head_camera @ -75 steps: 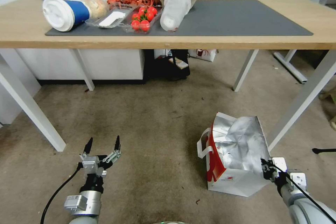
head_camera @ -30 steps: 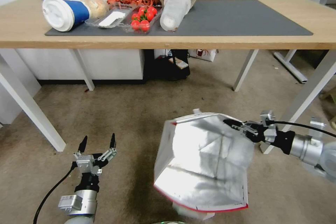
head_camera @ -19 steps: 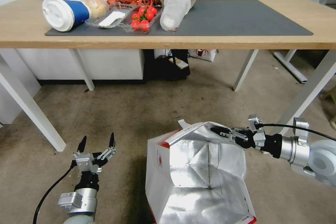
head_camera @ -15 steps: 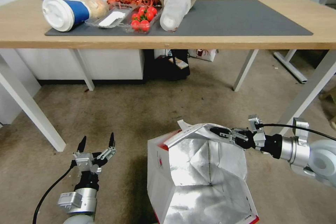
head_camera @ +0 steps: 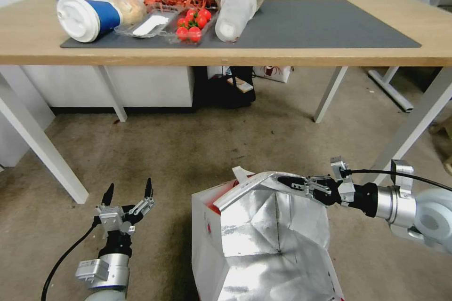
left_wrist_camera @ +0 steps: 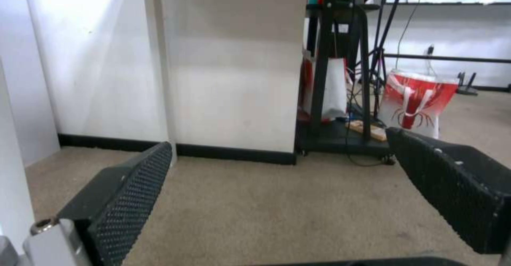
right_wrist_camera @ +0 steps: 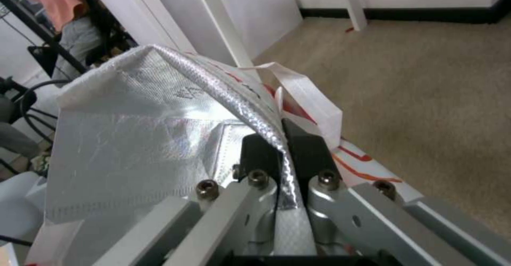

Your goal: Pick up the food delivery bag from the floor and place it on the table.

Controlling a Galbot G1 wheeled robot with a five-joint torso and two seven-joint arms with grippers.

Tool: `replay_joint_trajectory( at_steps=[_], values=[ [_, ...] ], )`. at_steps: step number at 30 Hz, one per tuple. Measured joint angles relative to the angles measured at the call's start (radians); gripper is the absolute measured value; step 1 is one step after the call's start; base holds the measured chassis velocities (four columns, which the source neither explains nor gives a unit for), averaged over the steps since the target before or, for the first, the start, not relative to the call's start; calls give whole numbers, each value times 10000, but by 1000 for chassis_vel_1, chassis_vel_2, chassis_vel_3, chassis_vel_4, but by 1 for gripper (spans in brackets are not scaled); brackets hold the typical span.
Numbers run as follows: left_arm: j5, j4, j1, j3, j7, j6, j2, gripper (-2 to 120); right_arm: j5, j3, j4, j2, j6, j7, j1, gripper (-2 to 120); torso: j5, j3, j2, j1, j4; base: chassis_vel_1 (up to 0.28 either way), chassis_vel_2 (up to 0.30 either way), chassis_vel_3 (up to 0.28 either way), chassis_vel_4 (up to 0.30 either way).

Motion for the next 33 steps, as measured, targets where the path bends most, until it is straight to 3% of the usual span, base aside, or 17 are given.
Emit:
replay_joint_trajectory(
  at_steps=[27,33],
  values=[
    [18,-7,28,48,40,-495,-60,100,-61,233,438,-45,-17,93,-349,0,0,4,0,-1,0,0,0,0,0],
    [-154,-13,40,94,168,-517,-61,100,-72,209,448,-47,-5,94,-348,0,0,107,122,7,-1,0,0,0,0]
  ],
)
